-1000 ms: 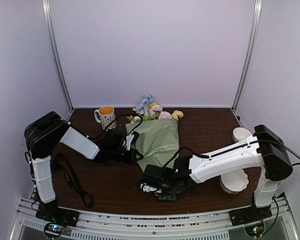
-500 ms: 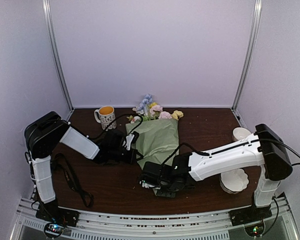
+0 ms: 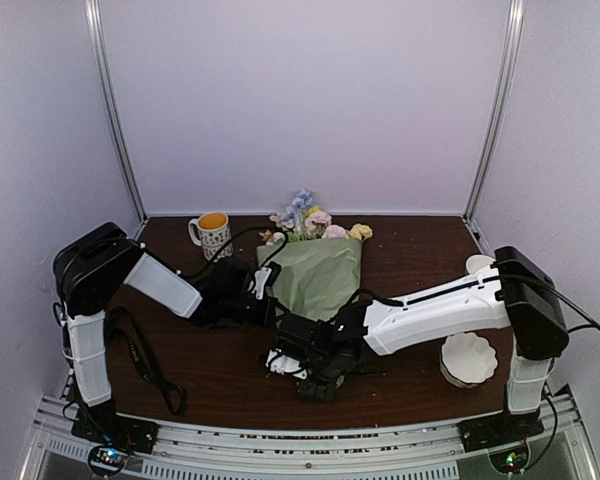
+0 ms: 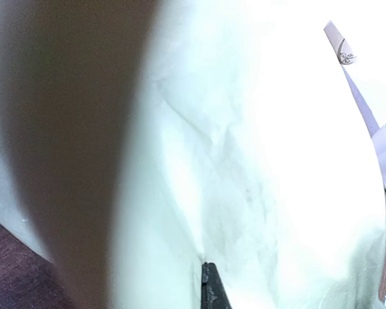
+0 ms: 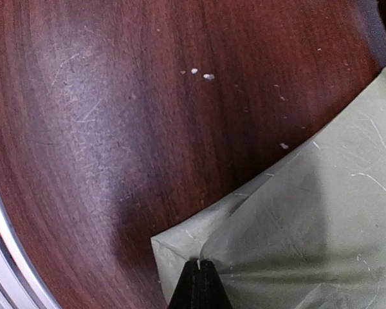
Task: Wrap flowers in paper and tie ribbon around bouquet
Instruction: Press the fold line on the folded bouquet.
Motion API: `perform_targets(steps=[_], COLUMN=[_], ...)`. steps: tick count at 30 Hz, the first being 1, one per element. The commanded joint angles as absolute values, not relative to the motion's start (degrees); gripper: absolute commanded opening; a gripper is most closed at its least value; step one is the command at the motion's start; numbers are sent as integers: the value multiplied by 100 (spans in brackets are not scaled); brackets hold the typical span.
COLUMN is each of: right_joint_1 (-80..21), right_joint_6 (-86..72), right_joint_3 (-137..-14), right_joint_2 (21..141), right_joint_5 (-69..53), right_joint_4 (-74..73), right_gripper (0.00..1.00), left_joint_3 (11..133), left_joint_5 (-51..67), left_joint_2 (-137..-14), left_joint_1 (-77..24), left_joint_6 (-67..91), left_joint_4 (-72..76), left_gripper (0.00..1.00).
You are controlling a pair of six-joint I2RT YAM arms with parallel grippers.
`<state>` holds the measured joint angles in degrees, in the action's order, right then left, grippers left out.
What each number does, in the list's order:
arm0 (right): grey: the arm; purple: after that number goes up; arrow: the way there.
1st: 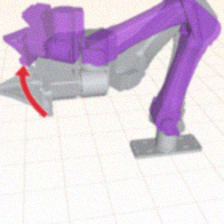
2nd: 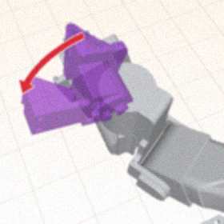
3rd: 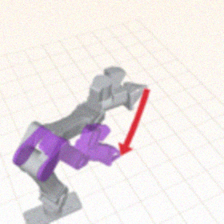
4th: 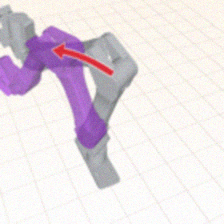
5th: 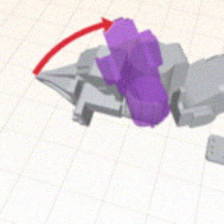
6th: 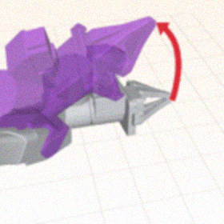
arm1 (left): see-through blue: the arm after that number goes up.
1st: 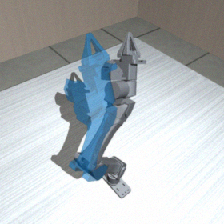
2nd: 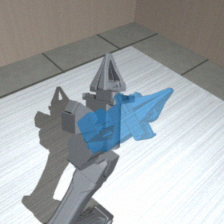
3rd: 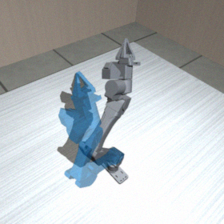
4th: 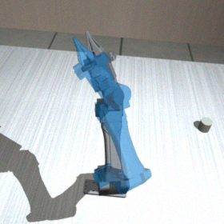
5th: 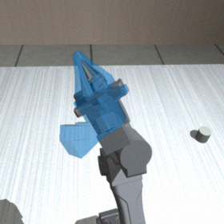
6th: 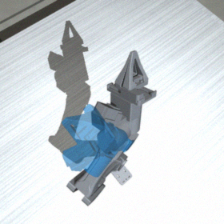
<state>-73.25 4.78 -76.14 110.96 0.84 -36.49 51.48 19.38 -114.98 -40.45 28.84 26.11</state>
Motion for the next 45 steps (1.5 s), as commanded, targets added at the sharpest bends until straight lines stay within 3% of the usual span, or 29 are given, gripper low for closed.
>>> perform_targets(steps=[1, 6, 12, 17, 21, 32, 39, 45], right_joint_1=[-7319, -7320, -7297, -6715, -6216, -6238, -6405, -6441], right_joint_6=[270, 168, 64, -324, -686, -856, -1130, -963], right_joint_3=[-7417, -7146, -6844, -6373, -6217, -5162, -4410, -4692], right_joint_2=[11330, 11391, 10440, 9521, 9797, 10101, 9455, 8935], right_joint_5=[-530, -797, -1446, -2207, -2155, -2014, -2132, -1971], right_joint_4=[-3295, -3076, -2887, -2359, -2215, -2101, -2057, -2783], right_gripper=[0, 1, 20, 27, 23, 3, 2, 2], left_joint_3=[5034, 5098, 5072, 4986, 4975, 4973, 5010, 5005], left_joint_5=[1621, 1559, 1689, 1798, 1818, 1760, 1767, 1810], left_joint_2=[-11900, -11825, -11822, -11847, -11841, -11842, -11888, -11883], left_joint_1=[-3989, -3835, -3834, -3832, -3832, -3832, -3832, -3834], left_joint_6=[2809, 2716, 2690, 2733, 2742, 2710, 2708, 2720], left_joint_4=[1597, 1471, 1608, 1770, 1793, 1755, 1761, 1781], left_gripper=[0, 0, 0, 0, 0, 0, 0, 0])
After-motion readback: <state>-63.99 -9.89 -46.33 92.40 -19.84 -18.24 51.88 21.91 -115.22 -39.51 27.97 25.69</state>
